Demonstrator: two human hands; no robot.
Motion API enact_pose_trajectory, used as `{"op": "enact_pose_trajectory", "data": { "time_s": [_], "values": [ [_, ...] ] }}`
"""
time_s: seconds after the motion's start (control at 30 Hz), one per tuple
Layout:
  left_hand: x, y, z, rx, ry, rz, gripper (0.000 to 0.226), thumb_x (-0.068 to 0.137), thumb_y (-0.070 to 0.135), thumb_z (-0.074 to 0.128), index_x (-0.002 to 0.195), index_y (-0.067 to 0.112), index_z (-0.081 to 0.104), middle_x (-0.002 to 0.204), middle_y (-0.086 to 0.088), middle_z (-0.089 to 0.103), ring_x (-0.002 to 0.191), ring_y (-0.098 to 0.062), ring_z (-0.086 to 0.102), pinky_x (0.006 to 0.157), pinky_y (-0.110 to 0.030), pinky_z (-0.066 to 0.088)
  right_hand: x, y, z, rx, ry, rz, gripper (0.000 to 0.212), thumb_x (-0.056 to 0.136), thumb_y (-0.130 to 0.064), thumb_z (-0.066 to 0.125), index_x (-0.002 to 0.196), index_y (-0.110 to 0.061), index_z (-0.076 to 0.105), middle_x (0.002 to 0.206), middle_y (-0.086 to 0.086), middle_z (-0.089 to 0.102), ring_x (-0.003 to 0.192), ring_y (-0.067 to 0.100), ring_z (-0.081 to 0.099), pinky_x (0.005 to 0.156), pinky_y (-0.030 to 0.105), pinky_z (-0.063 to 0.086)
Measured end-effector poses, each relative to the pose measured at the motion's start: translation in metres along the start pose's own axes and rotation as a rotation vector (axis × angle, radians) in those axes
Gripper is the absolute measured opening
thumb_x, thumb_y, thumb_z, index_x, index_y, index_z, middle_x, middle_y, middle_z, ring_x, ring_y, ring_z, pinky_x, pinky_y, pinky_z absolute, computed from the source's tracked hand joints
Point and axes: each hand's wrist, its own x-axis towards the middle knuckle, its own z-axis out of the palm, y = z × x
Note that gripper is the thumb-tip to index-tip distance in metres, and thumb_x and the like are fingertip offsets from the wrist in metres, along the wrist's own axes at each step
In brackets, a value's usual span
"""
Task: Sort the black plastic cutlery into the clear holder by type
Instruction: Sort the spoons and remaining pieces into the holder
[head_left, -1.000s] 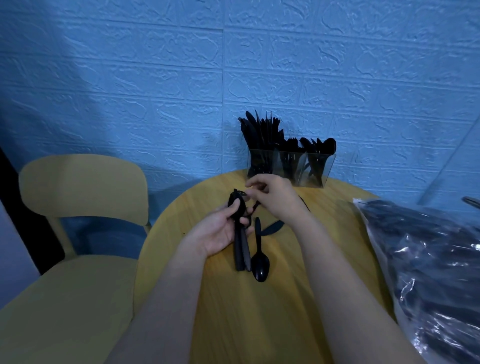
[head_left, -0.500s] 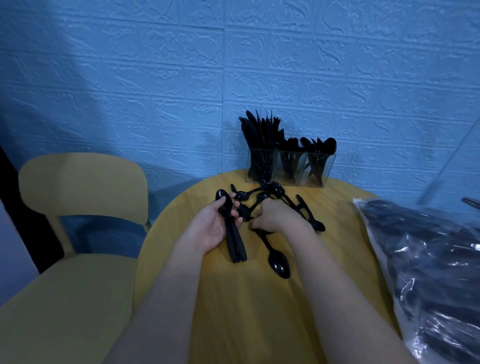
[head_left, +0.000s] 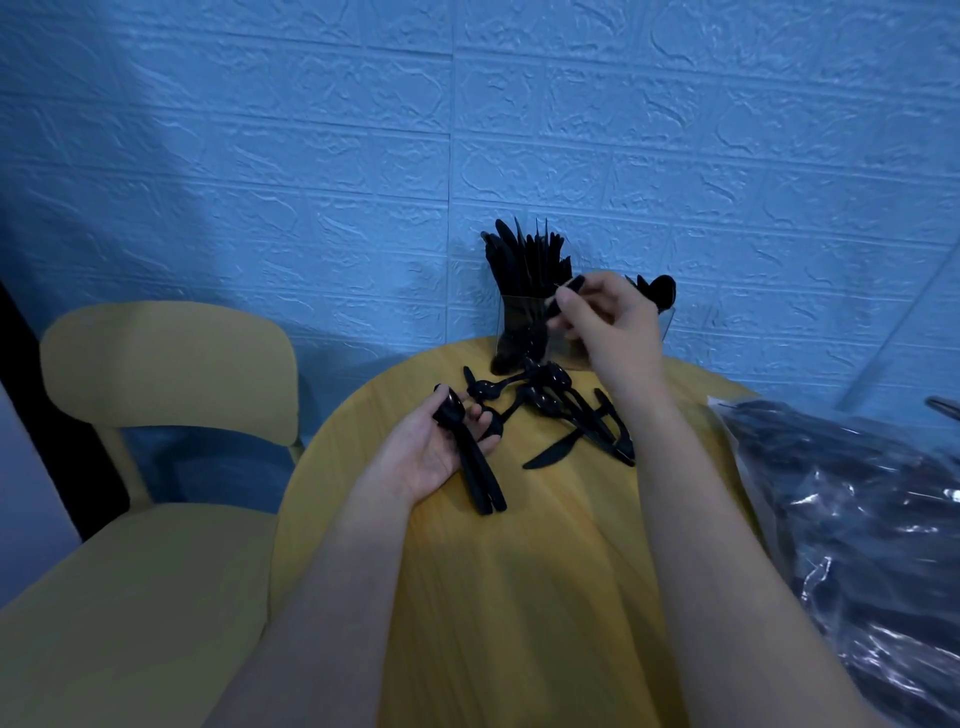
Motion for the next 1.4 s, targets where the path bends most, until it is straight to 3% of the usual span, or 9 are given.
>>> {"op": "enact_pose_trajectory", "data": {
  "time_s": [0.23,0.37,0.53,0.63,0.73,0.87,1.13,1.27,1.4],
  "values": [
    [0.000,0.006,-0.002,-0.134,-0.033,0.046,0.055,0.098,0.050,0.035,0.115,0.003,0.057,0.089,-0.012,0.066,0.087,-0.024,0.067,0.074,-0.039,0.056,-0.012,0.014,0.022,-0.005,-0.458,-0.067,0.012,0.081,0.002,0.070,0.093,0.002,0.067,0.091,0.012,0.070,0.084,0.014,0.067,0.082,0.025,0.054],
    [0.000,0.009,-0.006,-0.061,-0.001,0.049,0.044,0.099,0.040,0.041,0.114,0.003,0.058,0.101,-0.016,0.068,0.088,-0.024,0.065,0.080,-0.037,0.056,-0.016,0.020,0.027,-0.012,-0.723,0.045,0.013,0.079,0.005,0.070,0.086,-0.005,0.067,0.098,0.010,0.071,0.088,0.021,0.067,0.084,0.025,0.054],
    [0.002,0.011,-0.010,-0.093,0.106,0.065,0.020,0.100,0.018,0.042,0.090,0.006,0.055,0.072,-0.004,0.055,0.073,-0.017,0.056,0.089,-0.038,0.049,-0.015,0.025,0.018,-0.140,-0.997,0.121,0.029,0.084,0.009,0.062,0.107,-0.009,0.068,0.112,0.005,0.069,0.105,0.013,0.065,0.092,0.025,0.051],
    [0.003,0.010,-0.010,-0.134,0.153,0.088,0.019,0.101,0.011,0.039,0.094,0.002,0.054,0.072,-0.004,0.052,0.063,-0.011,0.052,0.069,-0.031,0.057,-0.010,0.030,0.012,-0.193,-0.788,0.154,0.021,0.087,-0.001,0.064,0.102,-0.014,0.071,0.099,-0.004,0.071,0.094,0.005,0.065,0.088,0.022,0.051],
    [0.003,0.008,-0.011,-0.160,0.135,0.102,0.016,0.099,0.007,0.040,0.107,0.001,0.052,0.077,-0.006,0.053,0.066,-0.010,0.051,0.060,-0.031,0.059,-0.012,0.044,0.024,-0.538,-0.447,0.173,0.015,0.089,-0.023,0.065,0.103,-0.019,0.069,0.098,-0.007,0.068,0.087,0.003,0.060,0.081,0.023,0.051],
    [0.006,0.008,-0.014,-0.154,0.106,0.127,0.020,0.099,0.009,0.042,0.115,0.001,0.050,0.079,-0.006,0.057,0.065,-0.010,0.052,0.058,-0.028,0.059,-0.027,0.064,0.052,-0.916,-0.530,0.194,0.052,0.085,-0.046,0.064,0.128,-0.018,0.055,0.128,0.003,0.054,0.113,0.020,0.053,0.090,0.037,0.050],
    [0.007,0.009,-0.012,-0.110,0.128,0.127,0.015,0.100,0.012,0.041,0.104,0.014,0.055,0.076,0.000,0.056,0.053,-0.005,0.041,0.050,-0.022,0.046,-0.029,0.054,0.053,-1.009,-0.484,0.095,0.032,0.091,-0.030,0.055,0.116,-0.013,0.062,0.107,0.007,0.064,0.086,0.022,0.062,0.064,0.032,0.051],
    [0.005,0.009,-0.010,-0.114,0.131,0.114,0.017,0.101,0.014,0.039,0.103,0.013,0.055,0.077,-0.001,0.055,0.056,-0.006,0.039,0.056,-0.024,0.041,-0.019,0.050,0.033,-0.881,-0.420,0.158,0.026,0.092,-0.022,0.052,0.113,-0.014,0.066,0.090,0.005,0.067,0.067,0.018,0.060,0.054,0.029,0.050],
    [0.003,0.010,-0.008,-0.121,0.122,0.102,0.017,0.101,0.020,0.040,0.107,0.011,0.053,0.076,-0.002,0.054,0.058,-0.008,0.039,0.059,-0.025,0.040,-0.003,0.049,0.002,-0.696,-0.261,0.211,0.026,0.095,-0.013,0.051,0.115,-0.021,0.065,0.094,-0.001,0.064,0.058,0.011,0.055,0.048,0.019,0.047]
  ]
}}
